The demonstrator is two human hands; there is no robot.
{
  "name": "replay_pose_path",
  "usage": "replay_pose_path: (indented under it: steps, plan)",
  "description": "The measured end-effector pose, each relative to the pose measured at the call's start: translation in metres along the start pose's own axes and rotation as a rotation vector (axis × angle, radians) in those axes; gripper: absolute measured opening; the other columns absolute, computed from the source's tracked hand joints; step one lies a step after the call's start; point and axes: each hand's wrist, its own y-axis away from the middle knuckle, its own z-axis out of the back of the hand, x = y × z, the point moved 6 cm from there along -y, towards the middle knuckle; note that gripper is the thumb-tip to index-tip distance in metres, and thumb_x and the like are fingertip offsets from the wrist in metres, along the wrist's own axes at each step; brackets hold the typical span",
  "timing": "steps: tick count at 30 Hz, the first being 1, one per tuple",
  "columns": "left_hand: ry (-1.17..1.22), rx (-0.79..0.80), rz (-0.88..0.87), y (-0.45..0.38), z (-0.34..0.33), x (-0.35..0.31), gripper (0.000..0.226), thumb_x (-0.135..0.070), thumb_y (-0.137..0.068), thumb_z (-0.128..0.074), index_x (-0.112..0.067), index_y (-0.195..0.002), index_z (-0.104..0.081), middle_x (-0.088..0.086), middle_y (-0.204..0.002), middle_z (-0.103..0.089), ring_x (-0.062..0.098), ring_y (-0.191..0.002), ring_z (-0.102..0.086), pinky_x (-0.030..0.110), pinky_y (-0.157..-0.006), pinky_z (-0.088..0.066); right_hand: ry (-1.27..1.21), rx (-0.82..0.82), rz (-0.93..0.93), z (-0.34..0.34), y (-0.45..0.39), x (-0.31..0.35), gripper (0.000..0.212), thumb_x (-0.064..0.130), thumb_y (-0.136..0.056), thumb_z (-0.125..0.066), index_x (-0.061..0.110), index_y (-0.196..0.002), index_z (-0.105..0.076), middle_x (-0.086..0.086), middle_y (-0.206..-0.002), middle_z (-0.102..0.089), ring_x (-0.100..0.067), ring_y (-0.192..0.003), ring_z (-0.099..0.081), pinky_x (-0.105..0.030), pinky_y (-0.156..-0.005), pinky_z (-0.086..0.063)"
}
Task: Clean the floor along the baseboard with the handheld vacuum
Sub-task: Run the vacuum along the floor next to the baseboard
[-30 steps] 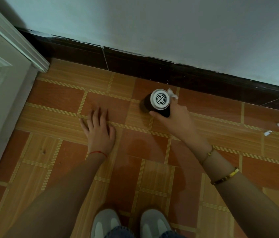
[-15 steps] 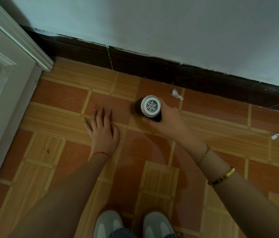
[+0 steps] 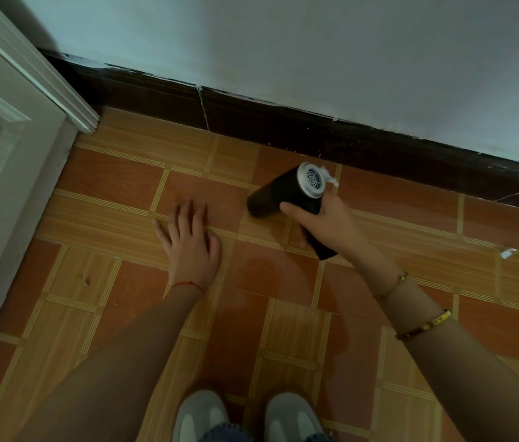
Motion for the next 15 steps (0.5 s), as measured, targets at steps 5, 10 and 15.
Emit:
replay_pose_path:
  steps: [5,10,15]
  plan:
    - [0.006,-0.004,0.002,0.001,0.000,0.000,0.055,-0.033,-0.095,-0.035,-0.017,-0.148,-0.039,0.009,-0.158,-0.033,0.031,-0.150,-0.021,0.066,-0.120,-0.005,0.058,-0.175,0.038,0.006,-0.005,-0.005,0.044,0.042,-0.088,-0.067,0.011,-0.117,-0.055,0.000,-0.081,-0.065,-0.006,-0.060,-0.060,-0.023,-0.060,-0.049]
    - [-0.011,0.002,0.003,0.000,0.000,0.000,0.055,-0.033,-0.096,-0.035,-0.017,-0.148,-0.040,0.009,-0.158,-0.034,0.031,-0.150,-0.022,0.065,-0.120,-0.005,0.052,-0.282,0.056,0.018,-0.010,-0.010,0.056,0.046,-0.086,-0.067,0.016,-0.130,-0.050,-0.011,-0.105,-0.069,-0.031,-0.088,-0.068,-0.038,-0.075,-0.058]
    - [-0.010,0.007,0.002,0.000,0.001,0.000,0.055,-0.033,-0.097,-0.038,-0.017,-0.150,-0.038,0.009,-0.159,-0.032,0.031,-0.151,-0.020,0.065,-0.120,-0.003,0.069,-0.114,0.088,-0.010,-0.017,0.002,0.052,0.045,-0.085,-0.068,0.016,-0.125,-0.052,0.009,-0.083,-0.064,-0.010,-0.063,-0.060,-0.030,-0.064,-0.052]
